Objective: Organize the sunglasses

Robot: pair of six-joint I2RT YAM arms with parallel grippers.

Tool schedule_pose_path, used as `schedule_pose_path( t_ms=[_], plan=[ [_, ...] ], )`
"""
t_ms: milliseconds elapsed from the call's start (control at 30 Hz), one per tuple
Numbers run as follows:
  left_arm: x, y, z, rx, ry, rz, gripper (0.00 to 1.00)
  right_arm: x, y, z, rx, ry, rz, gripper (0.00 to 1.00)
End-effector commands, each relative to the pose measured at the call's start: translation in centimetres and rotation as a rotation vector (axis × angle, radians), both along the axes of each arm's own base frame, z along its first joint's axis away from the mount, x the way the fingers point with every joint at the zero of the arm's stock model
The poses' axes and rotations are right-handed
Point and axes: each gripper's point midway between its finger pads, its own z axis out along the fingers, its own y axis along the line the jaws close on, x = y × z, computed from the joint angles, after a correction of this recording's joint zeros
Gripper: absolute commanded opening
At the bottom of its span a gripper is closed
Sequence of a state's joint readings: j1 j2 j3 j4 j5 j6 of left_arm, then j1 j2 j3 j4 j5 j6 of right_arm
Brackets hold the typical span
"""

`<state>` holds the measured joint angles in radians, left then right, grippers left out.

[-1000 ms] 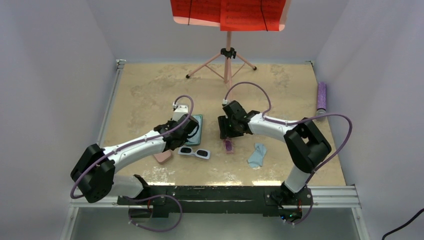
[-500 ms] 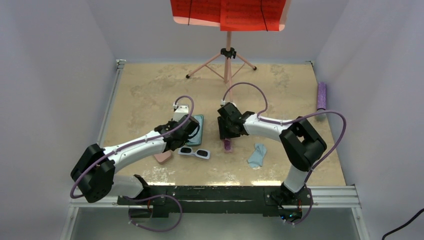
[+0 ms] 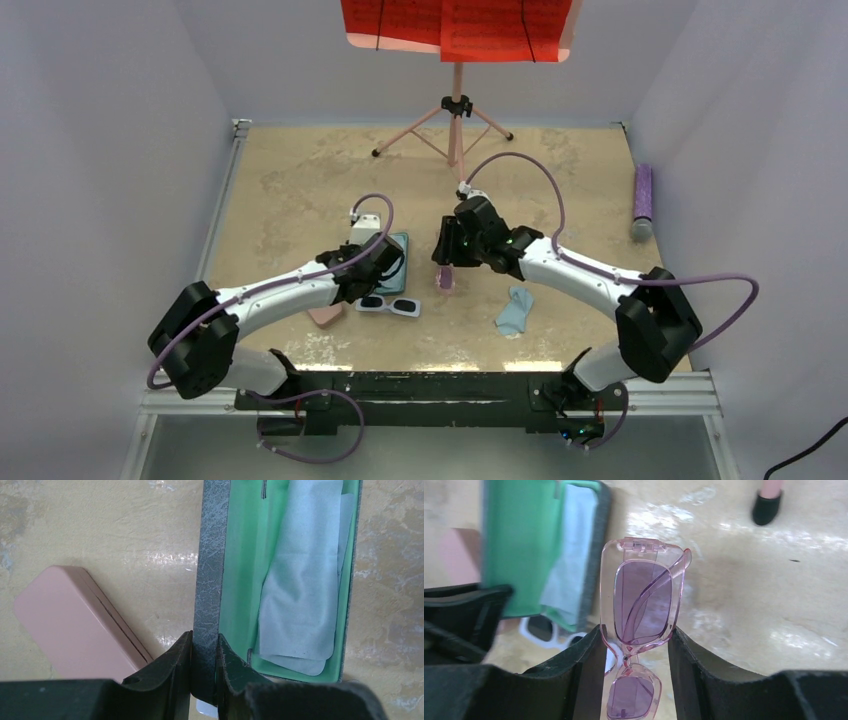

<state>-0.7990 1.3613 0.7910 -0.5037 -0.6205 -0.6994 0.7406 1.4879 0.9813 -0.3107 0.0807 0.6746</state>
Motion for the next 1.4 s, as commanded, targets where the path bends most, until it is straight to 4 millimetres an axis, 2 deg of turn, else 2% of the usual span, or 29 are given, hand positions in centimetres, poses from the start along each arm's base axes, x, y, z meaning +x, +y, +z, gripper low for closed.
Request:
schedule_pose_path(
  t_ms=[0,100,300,500,900,1167,1367],
  plan=[
    [1.6,-1.4,2.1,-0.048,-0.089,0.047,0.0,0.5,3.9,3.7,0.215,-0.012,0.018,0.13],
    [1.8,-2.5,2.5,-0.079,-0.101,0.038,0.0,1.1,6.3,4.5,0.307,0.014,0.025,0.13],
    [1.9,-3.8,2.6,-0.117,-0.097,0.032,0.0,2.3,9.9,4.7,0.378,0.014,0.059,0.13],
    [2.3,-4.4,2.8,-0.1,-0.105,0.035,0.0,3.7,11.0,3.6,0.364,0.041,0.027,0.13],
    [2.2,-5.2,3.2,-0.12,-0.111,0.027,0.0,5.0,9.6,-0.8,0.221,0.07,-0.064,0.13],
    [2.3,-5.1,3.0,-0.097,-0.109,0.032,0.0,6.1,7.1,-1.7,0.079,0.025,-0.133,0.14],
    [2.6,-5.6,3.1,-0.102,-0.105,0.023,0.0,6.0,7.3,-2.3,0.073,0.03,-0.13,0.16]
  ],
)
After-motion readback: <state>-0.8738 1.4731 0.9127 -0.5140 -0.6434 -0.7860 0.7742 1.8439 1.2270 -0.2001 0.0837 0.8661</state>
